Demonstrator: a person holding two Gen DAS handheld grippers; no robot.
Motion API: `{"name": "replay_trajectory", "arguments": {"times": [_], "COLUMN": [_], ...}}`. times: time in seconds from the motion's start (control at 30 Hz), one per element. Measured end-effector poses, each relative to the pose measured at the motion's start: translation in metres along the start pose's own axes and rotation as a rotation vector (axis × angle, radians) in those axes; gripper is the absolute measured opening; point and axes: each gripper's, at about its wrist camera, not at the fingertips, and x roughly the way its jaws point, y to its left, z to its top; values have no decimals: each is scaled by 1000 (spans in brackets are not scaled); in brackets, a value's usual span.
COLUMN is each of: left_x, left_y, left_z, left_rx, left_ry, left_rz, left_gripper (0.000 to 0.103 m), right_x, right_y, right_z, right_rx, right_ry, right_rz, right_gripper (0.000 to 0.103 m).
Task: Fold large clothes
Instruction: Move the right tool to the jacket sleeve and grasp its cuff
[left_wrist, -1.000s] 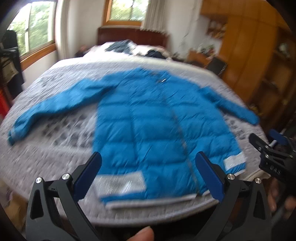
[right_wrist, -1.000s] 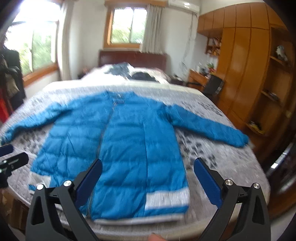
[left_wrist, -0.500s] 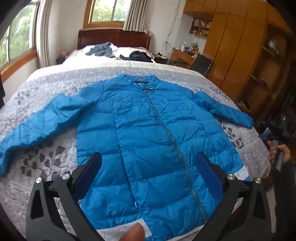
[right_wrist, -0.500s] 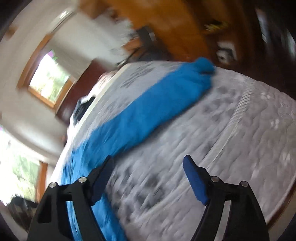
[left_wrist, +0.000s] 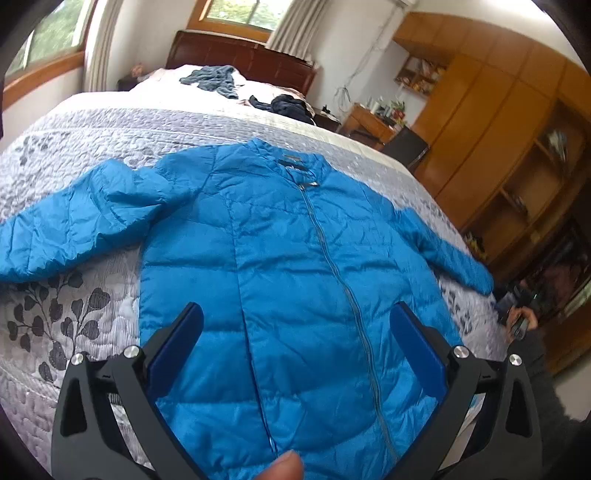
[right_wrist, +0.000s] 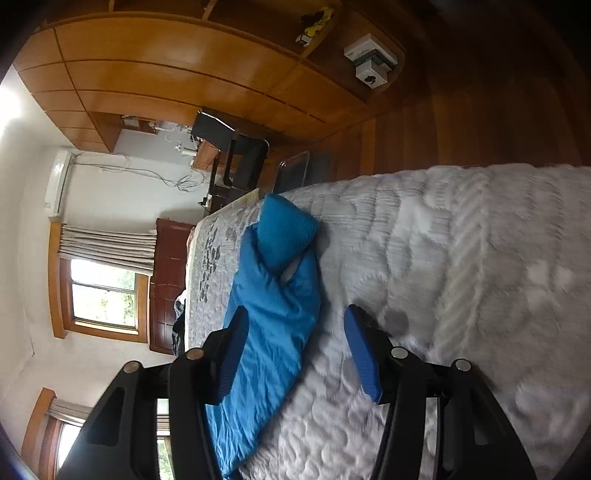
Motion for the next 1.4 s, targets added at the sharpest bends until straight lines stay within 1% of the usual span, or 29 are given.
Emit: {"name": "replay_trajectory", "arguments": {"times": [0.13, 0.2, 0.33, 0.43, 0.5, 0.6, 0.63, 0.7, 0.8, 0.9, 1.07, 1.2, 1.33, 1.4], "left_x": [6, 8, 13, 16, 16, 14, 12, 8, -2, -15, -20, -27, -36, -39], "left_y": [15, 19, 24, 27, 30, 35, 37, 40, 42, 44, 49, 52, 53, 53], "left_z": [14, 21, 31, 34, 34, 32, 31, 31, 30, 28, 20, 14, 11, 10], "left_rx": [-82, -110, -152, -176, -191, -208, -209, -202, -185, -156, -151, -150, -135, -131], "left_ry": [-9, -17, -35, -44, -54, -73, -82, -98, -125, -135, -90, -72, -91, -99], "left_rz": [-34, -38, -50, -49, -53, -60, -61, -43, -36, -62, -63, -74, -81, -82], "left_gripper": [100, 100, 100, 100, 100, 100, 100, 100, 100, 100, 100, 100, 100, 100], "right_x": [15, 21, 33, 39, 42, 41, 39, 36, 24, 13, -4, -16, -26, -30], "right_y": [6, 10, 20, 19, 19, 22, 26, 35, 58, 81, 133, 177, 225, 247], "right_z": [7, 6, 8, 9, 9, 9, 9, 10, 8, 3, -16, -39, -75, -94], "right_rx": [-16, -34, -39, -30, -34, -47, -61, -79, -121, -175, -280, -363, -476, -530], "right_ry": [12, 18, 31, 39, 42, 30, 25, 14, -7, -26, -52, -54, -48, -40], "right_rz": [15, 14, 63, 82, 80, 78, 75, 72, 74, 78, 89, 121, 152, 177], "right_gripper": [55, 55, 54, 43, 30, 23, 22, 19, 17, 16, 15, 13, 11, 7]}}
